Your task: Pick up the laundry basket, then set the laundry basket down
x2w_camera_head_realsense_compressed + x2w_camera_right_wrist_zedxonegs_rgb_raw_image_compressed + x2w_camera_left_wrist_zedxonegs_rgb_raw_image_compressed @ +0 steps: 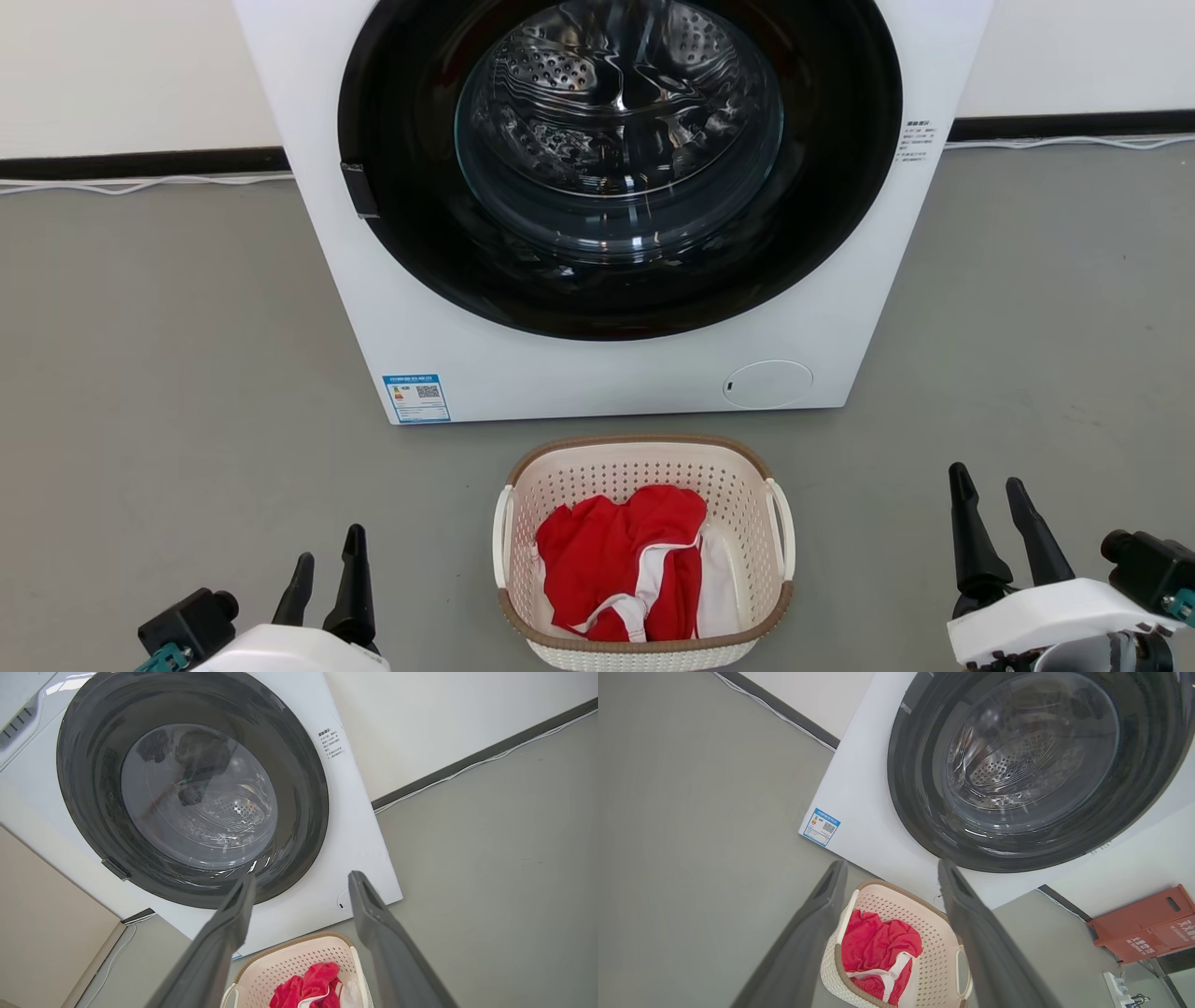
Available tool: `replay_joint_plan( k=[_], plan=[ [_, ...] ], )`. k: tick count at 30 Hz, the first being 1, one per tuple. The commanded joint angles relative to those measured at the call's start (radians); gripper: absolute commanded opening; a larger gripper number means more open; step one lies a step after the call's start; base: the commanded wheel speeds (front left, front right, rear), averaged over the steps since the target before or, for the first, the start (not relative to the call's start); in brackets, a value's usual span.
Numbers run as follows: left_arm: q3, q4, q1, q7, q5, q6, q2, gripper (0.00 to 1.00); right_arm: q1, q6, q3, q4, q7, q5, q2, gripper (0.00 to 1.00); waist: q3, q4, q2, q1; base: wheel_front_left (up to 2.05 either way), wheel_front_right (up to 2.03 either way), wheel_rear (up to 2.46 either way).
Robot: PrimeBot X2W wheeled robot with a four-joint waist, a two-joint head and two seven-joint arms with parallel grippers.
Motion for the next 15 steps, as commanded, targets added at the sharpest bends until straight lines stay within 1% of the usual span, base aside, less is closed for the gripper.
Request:
replay_joint_plan(
  k=[1, 15],
  plan=[
    [0.013, -0.023, -0.022, -0.014, 0.038, 0.007, 0.01, 1.0, -0.045, 0.005, 0.012, -0.024, -0.021, -0.042, -0.016, 1.0, 0.001, 0.0, 0.0, -0.0001, 0.0, 0.0, 0.0],
    [0.014, -0.024, -0.022, -0.055, 0.221, 0.021, 0.012, 1.0, -0.052, 0.006, 0.011, -0.007, -0.062, -0.222, -0.021, 1.0, 0.003, -0.004, 0.0, -0.0001, 0.0, 0.0, 0.0]
  ],
)
